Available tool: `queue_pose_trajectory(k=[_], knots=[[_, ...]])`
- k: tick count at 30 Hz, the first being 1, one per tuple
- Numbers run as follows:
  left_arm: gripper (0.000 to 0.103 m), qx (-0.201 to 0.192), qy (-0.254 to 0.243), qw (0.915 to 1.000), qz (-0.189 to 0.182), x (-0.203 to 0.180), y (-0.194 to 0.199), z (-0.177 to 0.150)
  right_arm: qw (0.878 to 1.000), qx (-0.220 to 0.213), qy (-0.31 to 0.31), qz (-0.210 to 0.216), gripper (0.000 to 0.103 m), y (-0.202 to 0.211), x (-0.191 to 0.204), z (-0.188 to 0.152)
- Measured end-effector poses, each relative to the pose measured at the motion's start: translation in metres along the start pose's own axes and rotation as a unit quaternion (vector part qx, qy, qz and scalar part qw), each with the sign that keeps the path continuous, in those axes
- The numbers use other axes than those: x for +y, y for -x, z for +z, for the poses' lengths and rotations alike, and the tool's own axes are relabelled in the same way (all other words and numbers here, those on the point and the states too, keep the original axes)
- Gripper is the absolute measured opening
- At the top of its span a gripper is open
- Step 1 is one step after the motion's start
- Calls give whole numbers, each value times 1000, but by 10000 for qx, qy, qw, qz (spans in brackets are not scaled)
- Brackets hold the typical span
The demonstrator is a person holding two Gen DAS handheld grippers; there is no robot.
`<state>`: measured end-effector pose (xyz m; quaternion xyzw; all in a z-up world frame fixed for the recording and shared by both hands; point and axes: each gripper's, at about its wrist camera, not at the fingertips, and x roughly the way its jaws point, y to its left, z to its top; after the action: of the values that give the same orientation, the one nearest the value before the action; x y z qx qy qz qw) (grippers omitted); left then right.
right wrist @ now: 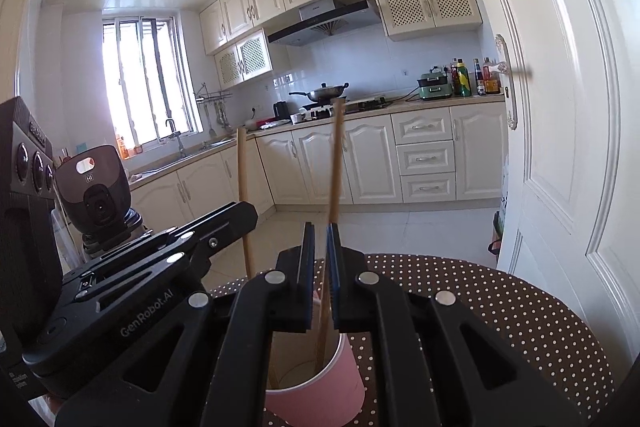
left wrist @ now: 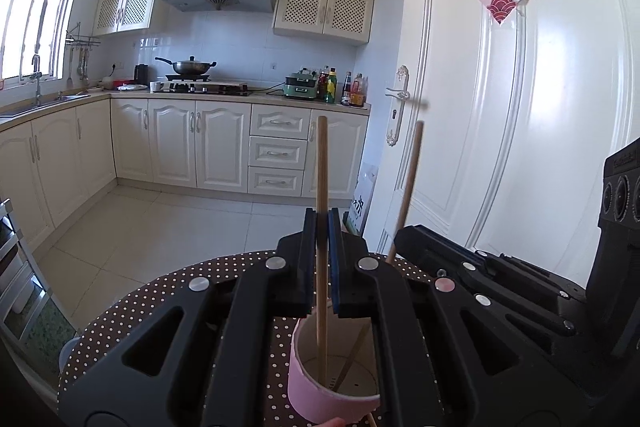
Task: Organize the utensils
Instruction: 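Open the left tool to release its chopstick while the right tool opens and releases its chopstick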
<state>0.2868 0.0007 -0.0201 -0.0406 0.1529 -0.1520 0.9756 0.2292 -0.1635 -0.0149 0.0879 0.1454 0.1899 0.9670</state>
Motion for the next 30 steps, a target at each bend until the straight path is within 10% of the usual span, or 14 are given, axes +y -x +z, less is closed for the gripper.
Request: queue_pose_trajectory(k=[30], knots=[[7, 38, 33, 9994, 328, -15, 48, 2, 9995, -159, -30, -267, 11, 69, 5, 0]])
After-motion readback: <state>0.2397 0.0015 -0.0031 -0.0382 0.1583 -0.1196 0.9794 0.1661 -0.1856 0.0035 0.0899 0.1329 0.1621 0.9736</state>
